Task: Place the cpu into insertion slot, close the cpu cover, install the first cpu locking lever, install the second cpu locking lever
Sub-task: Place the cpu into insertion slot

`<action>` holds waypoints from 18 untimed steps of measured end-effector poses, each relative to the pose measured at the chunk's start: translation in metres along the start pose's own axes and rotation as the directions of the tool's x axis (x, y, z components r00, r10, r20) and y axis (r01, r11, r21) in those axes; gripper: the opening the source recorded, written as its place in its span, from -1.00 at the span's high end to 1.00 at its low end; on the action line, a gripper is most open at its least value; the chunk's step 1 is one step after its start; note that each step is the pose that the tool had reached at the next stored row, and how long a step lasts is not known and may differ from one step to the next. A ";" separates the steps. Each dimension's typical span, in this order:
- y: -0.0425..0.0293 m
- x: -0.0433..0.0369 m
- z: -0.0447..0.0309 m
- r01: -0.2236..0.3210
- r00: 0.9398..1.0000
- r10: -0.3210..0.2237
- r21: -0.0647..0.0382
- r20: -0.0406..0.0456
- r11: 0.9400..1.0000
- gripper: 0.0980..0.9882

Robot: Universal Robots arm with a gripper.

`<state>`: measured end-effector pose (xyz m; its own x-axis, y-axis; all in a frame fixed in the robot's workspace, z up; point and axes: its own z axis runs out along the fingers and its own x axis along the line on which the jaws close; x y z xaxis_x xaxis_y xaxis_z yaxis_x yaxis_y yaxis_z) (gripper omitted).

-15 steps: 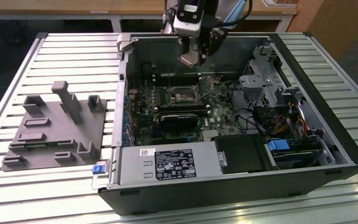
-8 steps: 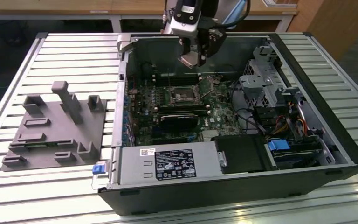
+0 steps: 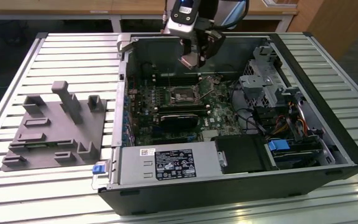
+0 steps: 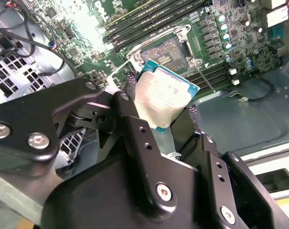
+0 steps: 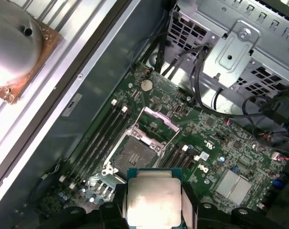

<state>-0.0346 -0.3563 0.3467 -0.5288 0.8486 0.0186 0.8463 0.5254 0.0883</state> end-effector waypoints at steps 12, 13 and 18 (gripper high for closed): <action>-0.0003 0.0000 0.0035 -0.127 0.992 0.127 -0.003 0.011 0.992 0.00; -0.0004 0.0000 0.0040 -0.144 0.990 0.144 -0.004 0.013 0.990 0.00; -0.0006 -0.0001 0.0072 -0.233 0.972 0.233 -0.007 0.020 0.973 0.00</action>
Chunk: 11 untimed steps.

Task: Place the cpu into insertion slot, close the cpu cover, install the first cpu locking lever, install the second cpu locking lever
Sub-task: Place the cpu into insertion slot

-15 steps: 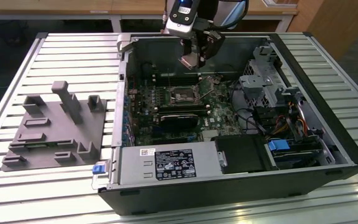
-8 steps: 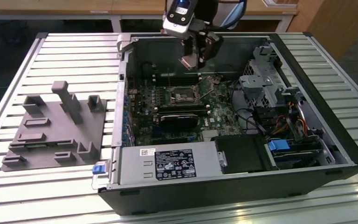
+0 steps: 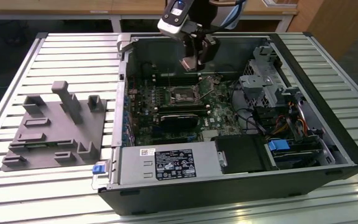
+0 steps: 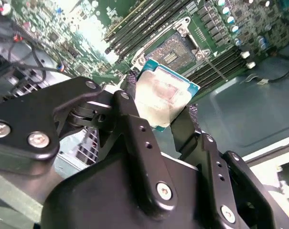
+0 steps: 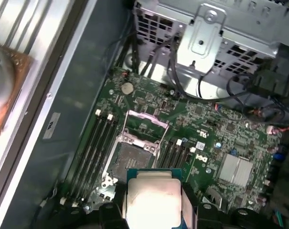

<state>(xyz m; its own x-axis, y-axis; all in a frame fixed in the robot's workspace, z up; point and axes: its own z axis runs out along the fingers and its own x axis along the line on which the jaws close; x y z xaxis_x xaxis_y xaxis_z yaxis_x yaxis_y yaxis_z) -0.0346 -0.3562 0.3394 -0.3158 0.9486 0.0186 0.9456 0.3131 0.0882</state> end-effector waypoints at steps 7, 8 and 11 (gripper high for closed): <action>-0.0003 -0.0001 0.0038 -0.122 0.992 0.122 -0.003 0.011 0.992 0.00; -0.0003 -0.0001 0.0041 -0.137 0.990 0.137 -0.003 0.012 0.991 0.00; -0.0005 -0.0001 0.0053 -0.187 0.982 0.187 -0.005 0.016 0.982 0.00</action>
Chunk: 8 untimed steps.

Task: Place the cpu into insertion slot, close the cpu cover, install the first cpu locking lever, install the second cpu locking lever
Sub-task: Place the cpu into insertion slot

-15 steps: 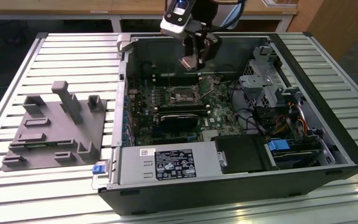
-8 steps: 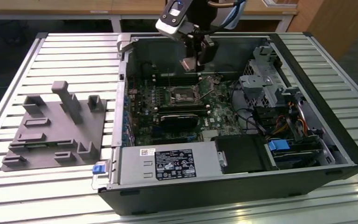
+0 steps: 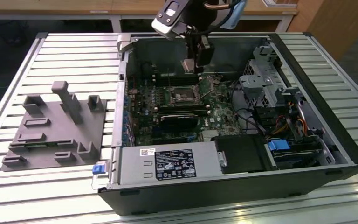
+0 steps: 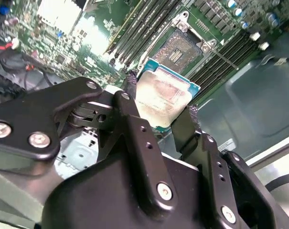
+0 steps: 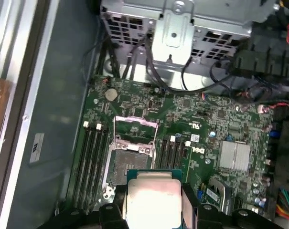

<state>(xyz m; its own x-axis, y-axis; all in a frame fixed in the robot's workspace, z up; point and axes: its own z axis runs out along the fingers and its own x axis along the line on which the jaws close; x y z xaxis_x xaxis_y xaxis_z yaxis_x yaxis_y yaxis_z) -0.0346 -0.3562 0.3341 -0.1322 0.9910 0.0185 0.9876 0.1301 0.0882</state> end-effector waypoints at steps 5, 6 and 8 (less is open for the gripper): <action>-0.0001 -0.0001 0.0007 -0.063 0.998 0.063 -0.001 0.006 0.998 0.00; -0.0001 -0.0001 0.0007 -0.063 0.998 0.063 -0.001 0.006 0.998 0.00; -0.0001 0.0000 0.0008 -0.064 0.998 0.064 -0.001 0.006 0.998 0.00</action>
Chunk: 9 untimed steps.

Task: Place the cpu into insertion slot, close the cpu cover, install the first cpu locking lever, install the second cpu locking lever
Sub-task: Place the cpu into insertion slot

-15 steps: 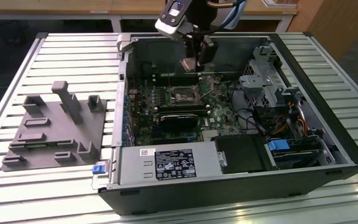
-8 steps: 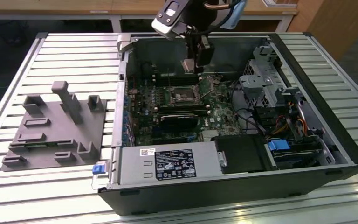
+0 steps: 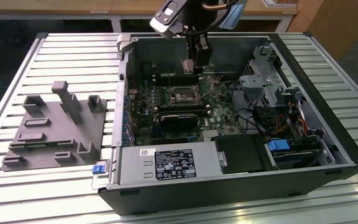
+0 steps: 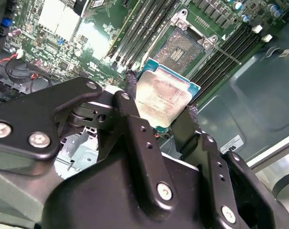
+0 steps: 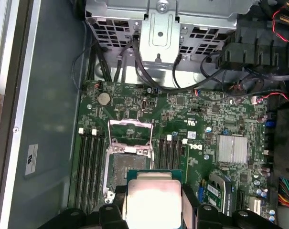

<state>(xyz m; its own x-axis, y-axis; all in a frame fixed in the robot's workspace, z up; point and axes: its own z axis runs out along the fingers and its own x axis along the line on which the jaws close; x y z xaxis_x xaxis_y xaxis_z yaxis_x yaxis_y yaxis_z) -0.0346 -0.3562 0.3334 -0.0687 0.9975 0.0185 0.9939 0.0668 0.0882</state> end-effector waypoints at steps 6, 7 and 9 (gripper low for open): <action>-0.0006 0.0001 -0.0001 0.000 1.000 0.000 0.000 0.000 1.000 0.00; -0.0006 0.0001 -0.0001 0.000 1.000 0.000 0.000 0.000 1.000 0.00; -0.0009 0.0001 -0.0001 -0.001 1.000 0.001 0.000 0.000 1.000 0.00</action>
<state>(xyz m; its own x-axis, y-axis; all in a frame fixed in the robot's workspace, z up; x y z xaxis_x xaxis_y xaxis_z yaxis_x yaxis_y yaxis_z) -0.0355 -0.3562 0.3334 -0.0681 0.9975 0.0184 0.9939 0.0663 0.0884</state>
